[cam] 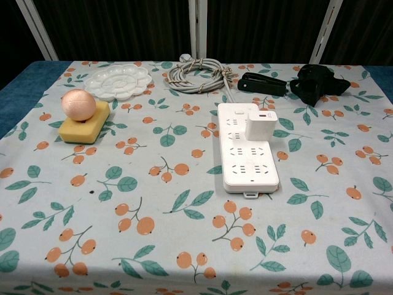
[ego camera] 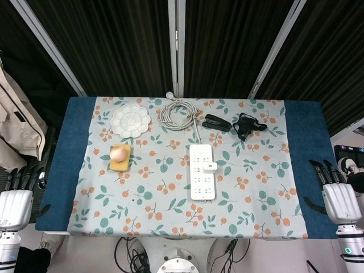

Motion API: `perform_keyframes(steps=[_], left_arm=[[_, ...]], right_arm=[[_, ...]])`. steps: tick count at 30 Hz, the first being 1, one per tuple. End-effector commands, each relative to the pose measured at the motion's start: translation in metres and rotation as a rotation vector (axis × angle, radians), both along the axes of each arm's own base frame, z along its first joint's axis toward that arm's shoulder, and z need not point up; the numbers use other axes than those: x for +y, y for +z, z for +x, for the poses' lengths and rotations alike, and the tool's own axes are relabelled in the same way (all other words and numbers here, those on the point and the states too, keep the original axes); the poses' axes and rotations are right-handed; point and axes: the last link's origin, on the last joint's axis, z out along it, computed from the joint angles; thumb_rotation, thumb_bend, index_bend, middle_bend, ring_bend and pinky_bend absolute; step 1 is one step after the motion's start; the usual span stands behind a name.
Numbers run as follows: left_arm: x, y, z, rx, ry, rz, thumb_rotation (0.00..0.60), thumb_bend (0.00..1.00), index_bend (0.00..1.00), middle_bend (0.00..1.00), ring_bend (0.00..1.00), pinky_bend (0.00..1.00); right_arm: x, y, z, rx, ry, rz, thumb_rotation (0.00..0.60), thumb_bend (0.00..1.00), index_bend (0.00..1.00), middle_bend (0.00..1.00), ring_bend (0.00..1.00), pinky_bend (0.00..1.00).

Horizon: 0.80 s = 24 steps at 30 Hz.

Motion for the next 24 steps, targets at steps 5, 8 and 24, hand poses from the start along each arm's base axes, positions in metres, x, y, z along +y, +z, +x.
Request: perform_keyframes(steps=[5, 8, 24], left_arm=[[0.002, -0.001, -0.001, -0.003, -0.005, -0.010, 0.600, 0.04, 0.10, 0.07, 0.00, 0.00], [0.006, -0.001, 0.005, -0.005, -0.037, -0.017, 0.600, 0.03, 0.10, 0.07, 0.00, 0.00], [0.072, -0.086, 0.136, -0.030, -0.638, -0.494, 0.600, 0.09, 0.15, 0.13, 0.01, 0.08]], right_arm=[[-0.002, -0.002, 0.003, 0.004, 0.007, 0.011, 0.600, 0.08, 0.00, 0.12, 0.00, 0.17], [-0.005, -0.001, 0.008, 0.012, 0.028, 0.025, 0.600, 0.08, 0.00, 0.12, 0.00, 0.17], [-0.071, -0.027, 0.083, 0.030, 0.267, 0.258, 0.600, 0.12, 0.00, 0.15, 0.00, 0.17]])
